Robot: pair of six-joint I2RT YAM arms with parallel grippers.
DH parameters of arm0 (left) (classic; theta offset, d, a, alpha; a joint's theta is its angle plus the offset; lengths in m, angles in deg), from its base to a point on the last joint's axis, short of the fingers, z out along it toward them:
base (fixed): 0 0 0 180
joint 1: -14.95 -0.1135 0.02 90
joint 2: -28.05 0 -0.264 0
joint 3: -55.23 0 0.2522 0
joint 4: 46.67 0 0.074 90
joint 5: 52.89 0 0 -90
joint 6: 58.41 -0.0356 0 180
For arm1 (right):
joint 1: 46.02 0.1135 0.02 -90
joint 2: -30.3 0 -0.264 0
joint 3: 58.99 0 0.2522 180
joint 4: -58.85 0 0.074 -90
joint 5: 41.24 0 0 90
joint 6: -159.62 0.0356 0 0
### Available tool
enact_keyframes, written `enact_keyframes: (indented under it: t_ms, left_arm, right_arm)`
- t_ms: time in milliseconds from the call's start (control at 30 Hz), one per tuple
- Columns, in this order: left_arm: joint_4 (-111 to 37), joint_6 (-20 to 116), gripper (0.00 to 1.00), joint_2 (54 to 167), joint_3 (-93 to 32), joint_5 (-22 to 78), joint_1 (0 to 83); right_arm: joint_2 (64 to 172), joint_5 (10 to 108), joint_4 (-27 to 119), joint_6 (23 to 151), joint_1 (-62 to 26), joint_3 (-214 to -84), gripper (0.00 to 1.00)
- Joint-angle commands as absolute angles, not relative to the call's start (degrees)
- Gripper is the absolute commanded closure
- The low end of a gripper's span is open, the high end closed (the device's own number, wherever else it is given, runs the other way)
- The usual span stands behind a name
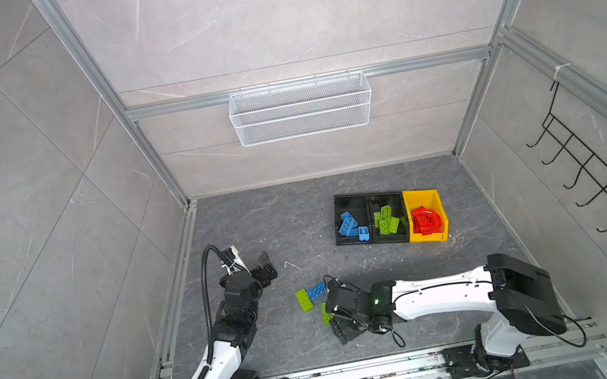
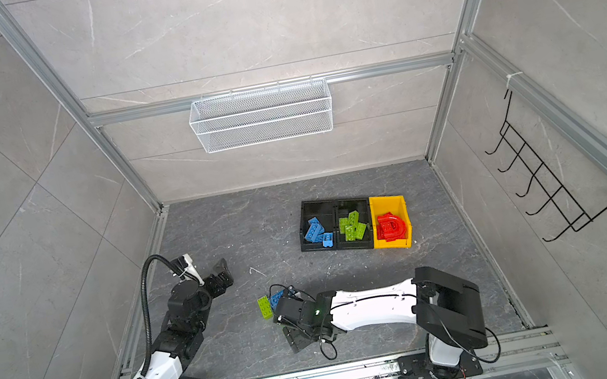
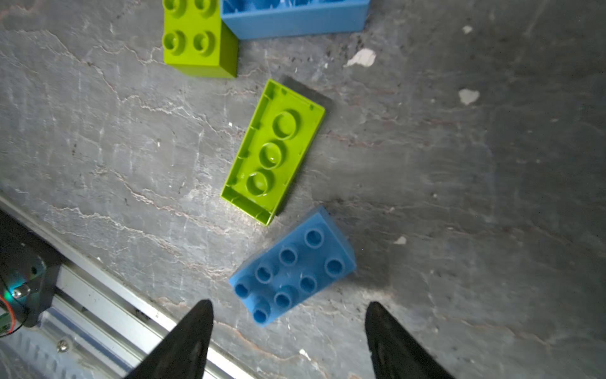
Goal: Sort the legos into containers by color
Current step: 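Move the right gripper back and grasp another light-blue 2x4 brick, then carry the light-blue brick to the blue compartment and release it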
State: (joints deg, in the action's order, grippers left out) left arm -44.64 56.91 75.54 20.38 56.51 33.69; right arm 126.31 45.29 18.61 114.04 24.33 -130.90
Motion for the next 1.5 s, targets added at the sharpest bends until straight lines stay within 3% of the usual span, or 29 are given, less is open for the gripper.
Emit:
enact_keyframes:
  t_ms: [0, 467, 933, 1233, 1467]
  left_arm:
    - [-45.5, 57.43, 0.01, 75.58, 20.03, 56.74, 33.32]
    - [-44.88, 57.48, 0.01, 75.1, 19.89, 56.78, 33.23]
    - [-45.92, 57.77, 0.01, 75.95, 20.33, 56.48, 33.08]
    - [-46.29, 57.68, 0.01, 77.04, 20.09, 56.6, 32.99]
    - [-46.74, 57.43, 0.01, 78.35, 20.1, 56.7, 32.96]
  right_arm:
    - [127.81, 45.24, 18.71, 115.27, 24.53, -132.34, 0.25]
    - [136.04, 44.18, 12.06, 112.6, 24.65, -139.66, 0.27]
    - [129.44, 40.16, 8.91, 110.05, 22.38, -136.41, 0.68]
    - [118.9, 44.81, 9.98, 96.59, 6.28, -135.8, 0.75]
    - [125.88, 47.2, 7.46, 85.27, -6.87, -141.88, 0.77]
